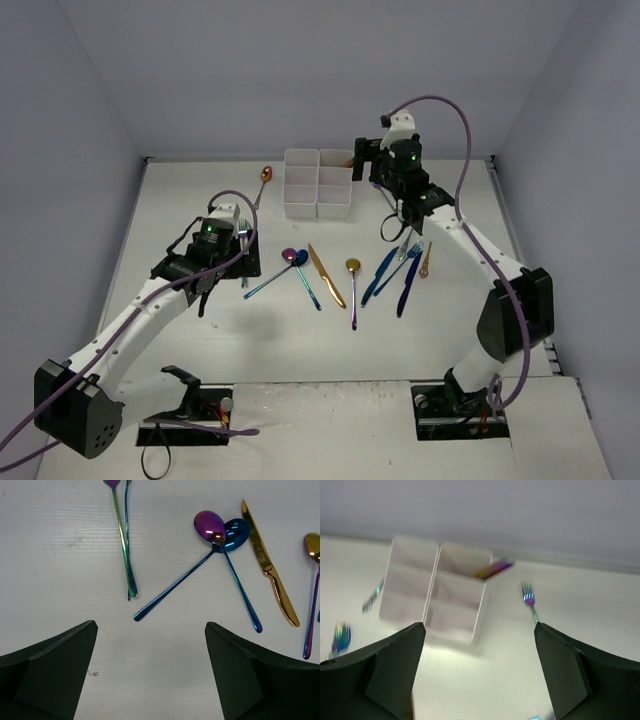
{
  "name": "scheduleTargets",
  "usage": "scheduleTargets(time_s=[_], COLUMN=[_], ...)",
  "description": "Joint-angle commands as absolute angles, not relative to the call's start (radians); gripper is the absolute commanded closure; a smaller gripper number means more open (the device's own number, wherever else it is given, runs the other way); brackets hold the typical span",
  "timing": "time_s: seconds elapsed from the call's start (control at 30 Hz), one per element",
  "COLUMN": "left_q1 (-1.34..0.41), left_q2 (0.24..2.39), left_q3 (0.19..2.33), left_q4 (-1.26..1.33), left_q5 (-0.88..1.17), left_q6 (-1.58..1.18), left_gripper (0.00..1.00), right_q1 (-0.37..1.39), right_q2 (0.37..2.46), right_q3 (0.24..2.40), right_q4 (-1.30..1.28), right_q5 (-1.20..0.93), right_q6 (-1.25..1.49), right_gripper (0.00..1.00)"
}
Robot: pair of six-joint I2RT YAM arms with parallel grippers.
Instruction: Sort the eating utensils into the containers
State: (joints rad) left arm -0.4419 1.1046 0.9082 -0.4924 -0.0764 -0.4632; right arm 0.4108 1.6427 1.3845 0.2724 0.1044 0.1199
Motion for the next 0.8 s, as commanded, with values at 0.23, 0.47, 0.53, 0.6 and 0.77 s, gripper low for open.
scheduleTargets(time_s=[0.23,0.47,0.53,0.6,0.77], left_q1=[-0.429,-0.426,-0.426,-0.426,-0.425], left_q2=[1.039,0.993,0.983,0.971,0.968], left_q3=[0.957,0.940,0.912,0.891,0.876], left_q4=[-0.420,-0.394,-0.376,-0.365,-0.359], left_q5=[-0.090,-0.142,-0.162,-0.189,-0.219], left_q6=[-0.272,-0.215,-0.218,-0.218,-0.212], left_gripper=[0.13,0.13,0.13,0.13,0.13], right_q1=[0.603,0.698,0.716,0.727,0.741], right_q2=[1.576,1.725,1.783,1.826,1.893], right_q3=[1.245,1.275,1.303,1.320,1.338], right_q4=[-0.213,-0.274,-0.294,-0.320,-0.338], right_q5=[-0.125,-0.122,-0.111,-0.102,-0.089], right_q6=[0.019,0.091,0.097,0.103,0.114], right_gripper=[0.16,0.23,0.24,0.25,0.32])
